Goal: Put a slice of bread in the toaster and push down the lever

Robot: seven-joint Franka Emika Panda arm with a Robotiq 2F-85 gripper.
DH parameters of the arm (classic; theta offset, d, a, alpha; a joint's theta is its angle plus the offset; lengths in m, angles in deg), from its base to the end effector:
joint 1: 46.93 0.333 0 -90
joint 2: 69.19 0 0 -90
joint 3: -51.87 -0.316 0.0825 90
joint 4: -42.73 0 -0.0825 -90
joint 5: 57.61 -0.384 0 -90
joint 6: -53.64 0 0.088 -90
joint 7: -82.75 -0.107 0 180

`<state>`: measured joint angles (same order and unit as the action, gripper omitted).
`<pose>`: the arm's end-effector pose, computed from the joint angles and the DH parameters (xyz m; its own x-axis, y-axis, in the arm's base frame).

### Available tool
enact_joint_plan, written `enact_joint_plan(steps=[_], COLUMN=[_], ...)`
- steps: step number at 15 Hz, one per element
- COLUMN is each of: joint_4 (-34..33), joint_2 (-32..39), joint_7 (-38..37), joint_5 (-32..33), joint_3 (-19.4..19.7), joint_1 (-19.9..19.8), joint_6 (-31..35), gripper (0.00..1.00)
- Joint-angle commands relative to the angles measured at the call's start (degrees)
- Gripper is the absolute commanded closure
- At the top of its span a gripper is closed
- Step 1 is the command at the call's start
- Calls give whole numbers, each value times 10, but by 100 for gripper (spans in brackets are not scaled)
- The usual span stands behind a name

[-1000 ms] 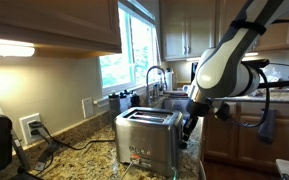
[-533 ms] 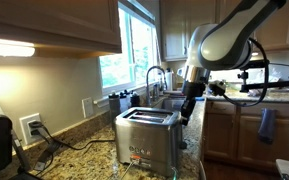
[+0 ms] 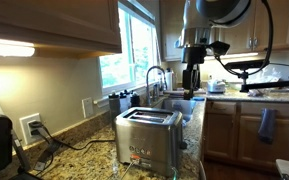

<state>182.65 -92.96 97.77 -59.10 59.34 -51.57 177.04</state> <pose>0.4206 -0.0914 0.4638 0.9896 0.0422 0.1374 0.0483 -0.9980 -0.0415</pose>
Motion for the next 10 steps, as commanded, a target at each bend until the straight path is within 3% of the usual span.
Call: enact_joint_plan(steps=[1, 4, 5, 6, 8, 10], joint_4=[-37, -55, -58, -53, -57, -58], joint_2=[-17, -16, -16, -5, -5, -5], joint_7=[-2, 0, -6, -1, -1, -1], joint_5=[11, 9, 13, 2, 2, 2], joint_3=[1, 1, -1, 3, 3, 2], joint_1=[2, 3, 2, 4, 4, 4], joint_6=[-83, -114, -118, -94, -99, -100], gripper=[17, 1, 0, 10, 0, 0])
